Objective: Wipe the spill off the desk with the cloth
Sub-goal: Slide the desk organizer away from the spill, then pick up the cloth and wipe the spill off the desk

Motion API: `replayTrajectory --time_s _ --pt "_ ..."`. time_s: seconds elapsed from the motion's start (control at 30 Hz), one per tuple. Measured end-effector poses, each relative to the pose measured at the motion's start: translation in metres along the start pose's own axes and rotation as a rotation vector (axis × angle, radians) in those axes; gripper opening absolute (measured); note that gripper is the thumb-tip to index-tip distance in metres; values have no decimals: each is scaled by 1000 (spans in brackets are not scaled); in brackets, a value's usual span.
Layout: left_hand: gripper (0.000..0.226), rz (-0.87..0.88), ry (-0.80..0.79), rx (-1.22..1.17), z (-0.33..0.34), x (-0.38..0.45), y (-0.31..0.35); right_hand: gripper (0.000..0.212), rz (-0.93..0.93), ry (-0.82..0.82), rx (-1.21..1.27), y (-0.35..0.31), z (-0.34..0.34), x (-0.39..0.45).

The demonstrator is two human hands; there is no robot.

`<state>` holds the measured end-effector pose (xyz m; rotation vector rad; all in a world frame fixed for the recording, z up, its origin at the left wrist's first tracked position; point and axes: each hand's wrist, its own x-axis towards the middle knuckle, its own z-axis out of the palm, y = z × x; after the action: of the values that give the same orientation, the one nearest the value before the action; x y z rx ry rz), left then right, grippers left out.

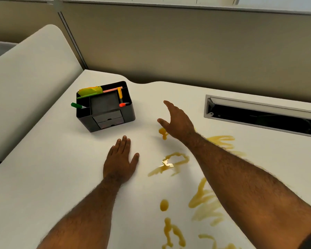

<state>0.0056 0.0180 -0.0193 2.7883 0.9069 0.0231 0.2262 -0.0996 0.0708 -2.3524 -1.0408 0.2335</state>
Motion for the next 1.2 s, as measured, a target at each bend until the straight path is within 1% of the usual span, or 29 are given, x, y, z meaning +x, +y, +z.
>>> replayTrajectory --time_s 0.07,0.2,0.43,0.53,0.67,0.83,1.07,1.2 --pt "84 1 -5 -18 -3 4 4 73 23 26 -14 14 -10 -14" --pt "79 35 7 -46 -13 16 38 73 76 91 -65 44 -30 -44" --pt "74 222 36 -52 -21 30 123 82 132 161 -273 96 -65 -99" --pt "74 296 43 -61 -23 34 163 84 201 186 -313 126 -86 -125" --pt "75 384 27 -116 -23 30 219 85 332 241 -328 168 -117 -162" --pt "74 514 15 -79 -18 24 283 85 480 320 -334 215 -154 -204" --pt "67 629 -22 -74 -5 8 382 85 644 420 -267 273 -201 -257" --pt "68 734 -29 -101 1 3 438 85 749 479 -238 307 -223 -285"
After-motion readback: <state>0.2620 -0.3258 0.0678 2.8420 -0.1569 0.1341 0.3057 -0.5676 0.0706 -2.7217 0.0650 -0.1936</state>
